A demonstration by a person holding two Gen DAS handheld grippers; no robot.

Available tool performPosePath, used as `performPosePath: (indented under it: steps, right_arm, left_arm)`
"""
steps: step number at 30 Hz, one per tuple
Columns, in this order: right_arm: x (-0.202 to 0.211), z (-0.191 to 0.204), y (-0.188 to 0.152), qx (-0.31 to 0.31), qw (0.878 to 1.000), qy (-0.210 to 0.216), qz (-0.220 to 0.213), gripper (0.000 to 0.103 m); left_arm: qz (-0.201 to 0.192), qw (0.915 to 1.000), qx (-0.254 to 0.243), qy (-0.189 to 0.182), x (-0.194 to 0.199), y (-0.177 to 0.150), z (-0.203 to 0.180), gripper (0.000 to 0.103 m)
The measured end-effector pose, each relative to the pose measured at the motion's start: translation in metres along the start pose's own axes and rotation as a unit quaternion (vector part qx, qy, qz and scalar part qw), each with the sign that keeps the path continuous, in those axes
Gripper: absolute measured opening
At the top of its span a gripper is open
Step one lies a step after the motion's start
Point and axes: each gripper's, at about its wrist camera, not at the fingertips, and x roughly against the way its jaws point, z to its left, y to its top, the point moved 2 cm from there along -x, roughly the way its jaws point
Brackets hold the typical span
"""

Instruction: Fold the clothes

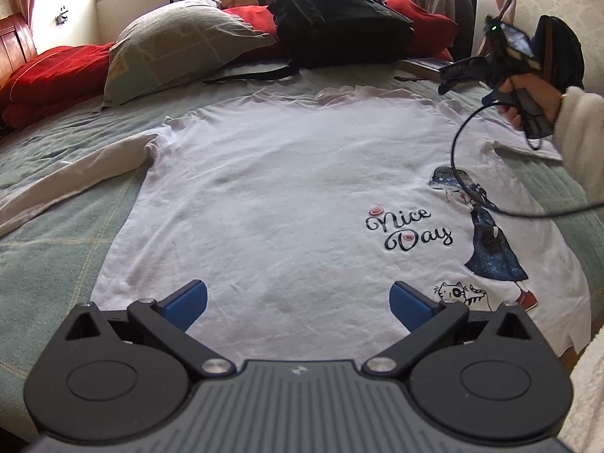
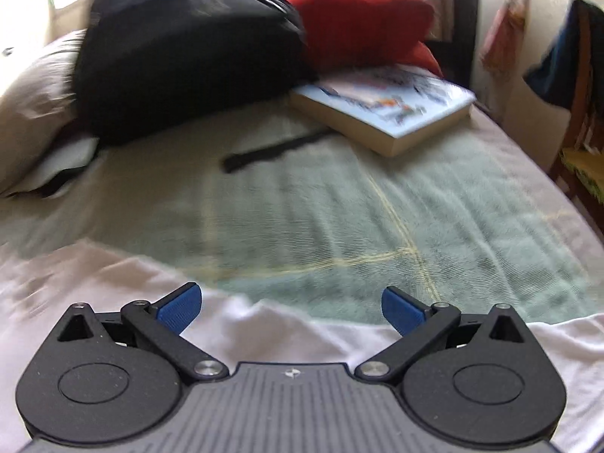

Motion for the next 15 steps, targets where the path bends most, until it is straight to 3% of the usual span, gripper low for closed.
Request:
performPosePath:
  steps: [2, 6, 11, 15]
  right_arm:
    - [0.024, 0.006, -0.009, 0.029, 1.000, 0.011, -0.005, 0.103]
    - [0.043, 0.008, -0.034, 0.045, 0.998, 0.025, 0.027, 0.103]
    - [0.016, -0.002, -0.055, 0.039, 0.998, 0.017, 0.054, 0.103]
    - [0.007, -0.023, -0.051, 0.006, 0.999, 0.009, 0.037, 0.103]
  left_arm:
    - [-0.002, 1.0000, -0.004, -0.001, 0.000, -0.001, -0.001, 0.102]
    - [0.000, 0.9999, -0.001, -0.013, -0.003, -0.003, -0.001, 0.102]
    - [-0.002, 0.9999, -0.002, -0.013, 0.001, -0.006, -0.002, 0.102]
    - [-0.005, 1.0000, 0.004, -0.006, 0.006, -0.008, 0.001, 0.102]
